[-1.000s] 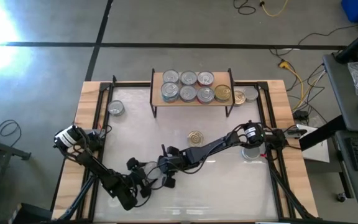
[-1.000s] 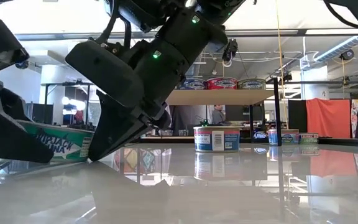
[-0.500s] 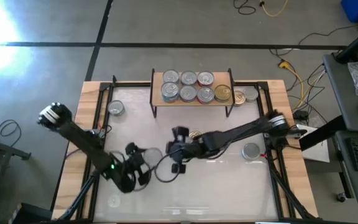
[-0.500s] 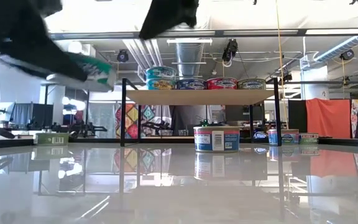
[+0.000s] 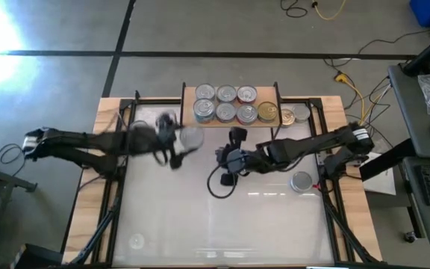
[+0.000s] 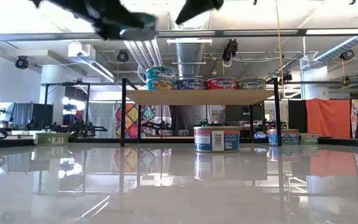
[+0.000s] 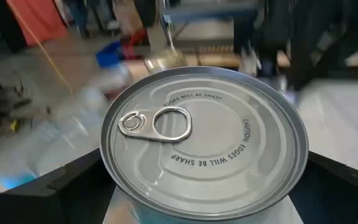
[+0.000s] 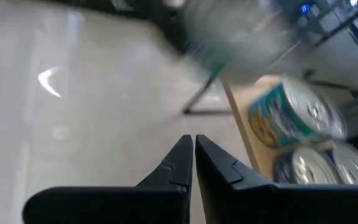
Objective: Stack canned seafood by type on shelf
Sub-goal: Stack the yellow-blue tuna can on top of the other yellow-blue tuna can on the shelf
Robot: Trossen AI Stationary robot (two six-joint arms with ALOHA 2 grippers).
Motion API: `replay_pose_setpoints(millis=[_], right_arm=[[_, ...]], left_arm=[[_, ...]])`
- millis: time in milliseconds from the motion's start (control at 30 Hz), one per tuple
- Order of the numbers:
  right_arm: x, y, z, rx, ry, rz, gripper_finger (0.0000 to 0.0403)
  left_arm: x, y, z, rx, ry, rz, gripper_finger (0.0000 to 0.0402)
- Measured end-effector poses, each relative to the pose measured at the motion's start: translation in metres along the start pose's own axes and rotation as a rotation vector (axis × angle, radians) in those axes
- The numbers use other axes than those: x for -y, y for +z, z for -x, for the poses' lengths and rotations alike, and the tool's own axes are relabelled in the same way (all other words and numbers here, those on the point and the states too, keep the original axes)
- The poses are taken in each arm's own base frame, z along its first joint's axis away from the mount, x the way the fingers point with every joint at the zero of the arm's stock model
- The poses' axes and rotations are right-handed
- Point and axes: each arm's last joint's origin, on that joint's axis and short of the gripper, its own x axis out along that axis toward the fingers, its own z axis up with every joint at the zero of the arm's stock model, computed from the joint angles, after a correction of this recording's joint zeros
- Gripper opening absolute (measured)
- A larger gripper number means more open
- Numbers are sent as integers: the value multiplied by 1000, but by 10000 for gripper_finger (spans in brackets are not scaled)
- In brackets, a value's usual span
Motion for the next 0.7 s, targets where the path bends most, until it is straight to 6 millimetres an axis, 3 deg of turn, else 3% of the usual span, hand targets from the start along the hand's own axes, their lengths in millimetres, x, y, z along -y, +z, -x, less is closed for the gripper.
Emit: replay_pose_setpoints(millis=[133, 300, 533, 700], right_arm=[[23, -9, -7, -22, -38, -39, 13], [62, -14, -22, -45, -33, -86, 13], [132, -26, -47, -30, -27, -155, 13], [172, -32, -56, 55, 8, -164, 13]], left_arm=[[-49, 27, -7, 35, 28, -42, 382], [-113, 46, -26, 26, 48, -69, 382], [-193, 43, -61, -52, -10, -38, 382], [-230, 34, -85, -150, -51, -32, 382]])
